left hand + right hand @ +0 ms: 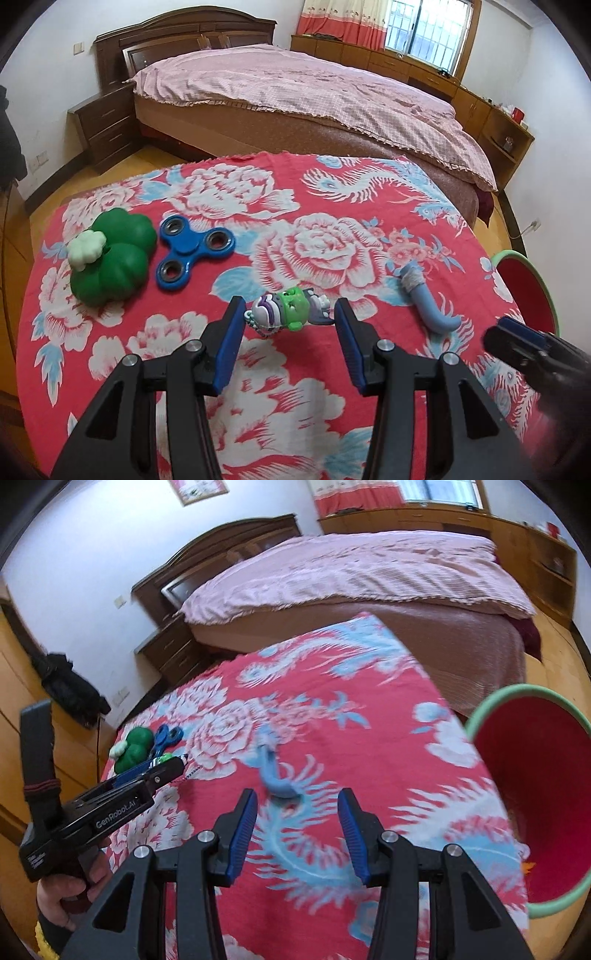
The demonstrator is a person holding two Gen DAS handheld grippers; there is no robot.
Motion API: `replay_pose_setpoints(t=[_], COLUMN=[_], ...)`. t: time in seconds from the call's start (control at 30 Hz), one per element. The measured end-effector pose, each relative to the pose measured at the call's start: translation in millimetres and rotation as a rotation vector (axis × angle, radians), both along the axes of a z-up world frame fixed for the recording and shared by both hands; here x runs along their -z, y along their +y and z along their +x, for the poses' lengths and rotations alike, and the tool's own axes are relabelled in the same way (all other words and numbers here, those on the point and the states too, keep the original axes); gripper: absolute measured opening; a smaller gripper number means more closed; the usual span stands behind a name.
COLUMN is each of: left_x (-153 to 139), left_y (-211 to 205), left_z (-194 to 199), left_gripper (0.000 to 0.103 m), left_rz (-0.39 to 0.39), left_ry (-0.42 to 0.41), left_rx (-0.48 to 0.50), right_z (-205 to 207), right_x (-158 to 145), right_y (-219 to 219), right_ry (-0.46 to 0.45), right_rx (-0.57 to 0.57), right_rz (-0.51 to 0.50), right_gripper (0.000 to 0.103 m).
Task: Collect trash
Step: 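Grasp the green figure keychain with the left tool while the right tool grasps the blue toy, then carry the keychain and blue toy over the red bucket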
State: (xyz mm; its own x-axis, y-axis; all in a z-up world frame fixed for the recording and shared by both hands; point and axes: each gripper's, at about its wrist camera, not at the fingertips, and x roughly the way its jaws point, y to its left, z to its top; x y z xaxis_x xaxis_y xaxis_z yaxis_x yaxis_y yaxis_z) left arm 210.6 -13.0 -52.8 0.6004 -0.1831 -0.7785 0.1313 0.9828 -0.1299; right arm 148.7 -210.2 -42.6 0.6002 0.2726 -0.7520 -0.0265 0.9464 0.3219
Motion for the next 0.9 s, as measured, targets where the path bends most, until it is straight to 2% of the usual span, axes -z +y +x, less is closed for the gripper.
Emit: replay_pose_setpoints(t=[0.37, 0.47, 0.5, 0.53, 0.57, 0.9], left_x=[8, 9, 9, 9, 9, -10], left_y=[9, 8, 7, 7, 6, -4], left_z=[1, 1, 1, 1, 1, -12], left_gripper=[0.05, 0.05, 0.05, 0.05, 0.05, 0.05], left_rz=[-0.022, -0.026, -0.026, -0.027, -0.027, -0.03], left_ry=[0.0, 0.002, 0.003, 0.002, 0.002, -0.03], left_rx=[-0.008, -0.004, -0.001, -0.001, 0.0, 0.025], right_z=[38, 42, 42, 42, 42, 18], right_x=[21, 27, 28, 28, 29, 15], right_y=[37, 40, 41, 42, 43, 30], right_ry=[0.008, 0.02, 0.011, 0.007, 0.009, -0.015], right_rx=[-0.071, -0.078, -0.074, -0.076, -0.081, -0.07], right_rz=[-0.089, -0.099, -0.108, -0.119, -0.118, -0.048], right_gripper=[0.047, 0.038, 0.033, 0.024, 0.02, 0.018])
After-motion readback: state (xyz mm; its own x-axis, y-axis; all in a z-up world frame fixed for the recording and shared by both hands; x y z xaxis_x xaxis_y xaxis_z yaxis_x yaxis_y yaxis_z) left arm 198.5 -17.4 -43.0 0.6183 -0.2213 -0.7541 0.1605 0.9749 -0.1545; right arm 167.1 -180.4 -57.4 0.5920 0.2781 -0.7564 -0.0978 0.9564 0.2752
